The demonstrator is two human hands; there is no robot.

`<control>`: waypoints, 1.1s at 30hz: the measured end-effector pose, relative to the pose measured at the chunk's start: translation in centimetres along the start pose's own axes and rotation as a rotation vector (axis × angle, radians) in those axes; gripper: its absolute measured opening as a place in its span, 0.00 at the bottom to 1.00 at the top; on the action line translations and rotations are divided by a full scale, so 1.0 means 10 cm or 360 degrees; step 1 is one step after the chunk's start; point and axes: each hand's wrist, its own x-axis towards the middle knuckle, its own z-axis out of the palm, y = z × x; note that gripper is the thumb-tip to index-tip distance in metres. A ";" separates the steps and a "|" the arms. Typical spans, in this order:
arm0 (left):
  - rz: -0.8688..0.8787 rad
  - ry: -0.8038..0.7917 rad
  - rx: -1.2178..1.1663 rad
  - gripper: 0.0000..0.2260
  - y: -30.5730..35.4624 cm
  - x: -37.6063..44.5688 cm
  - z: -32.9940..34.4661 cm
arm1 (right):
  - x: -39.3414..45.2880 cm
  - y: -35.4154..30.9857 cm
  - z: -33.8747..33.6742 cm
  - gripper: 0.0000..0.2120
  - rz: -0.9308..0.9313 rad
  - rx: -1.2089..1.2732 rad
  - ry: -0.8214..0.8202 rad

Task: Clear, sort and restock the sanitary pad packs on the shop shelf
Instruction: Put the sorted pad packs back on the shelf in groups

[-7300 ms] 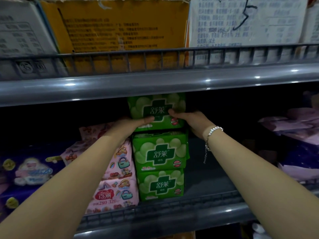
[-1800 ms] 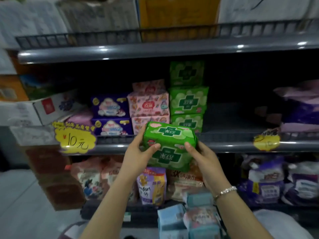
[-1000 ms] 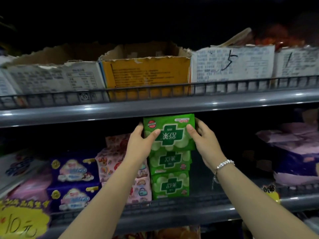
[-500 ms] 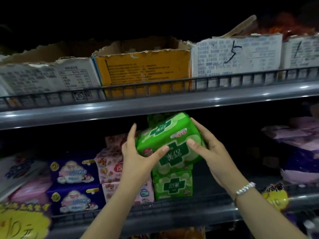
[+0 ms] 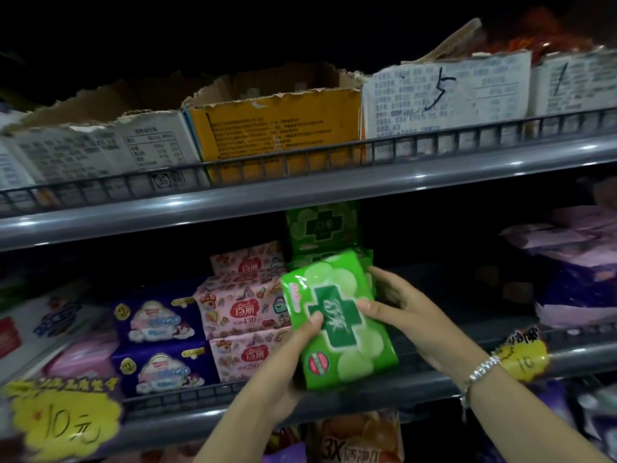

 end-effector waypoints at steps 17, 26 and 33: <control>0.0753 0.0271 0.0639 0.40 0.48 0.46 -0.15 | 0.47 -0.07 -0.03 0.33 -0.0270 0.0441 0.0526; 0.0924 0.0625 0.1118 0.29 0.88 0.99 -0.06 | 1.07 -0.26 -0.06 0.21 -0.0209 -0.0104 0.0277; 0.0657 0.0665 0.1295 0.33 0.85 1.32 -0.04 | 1.34 -0.06 -0.14 0.21 -0.0107 -0.0466 0.0370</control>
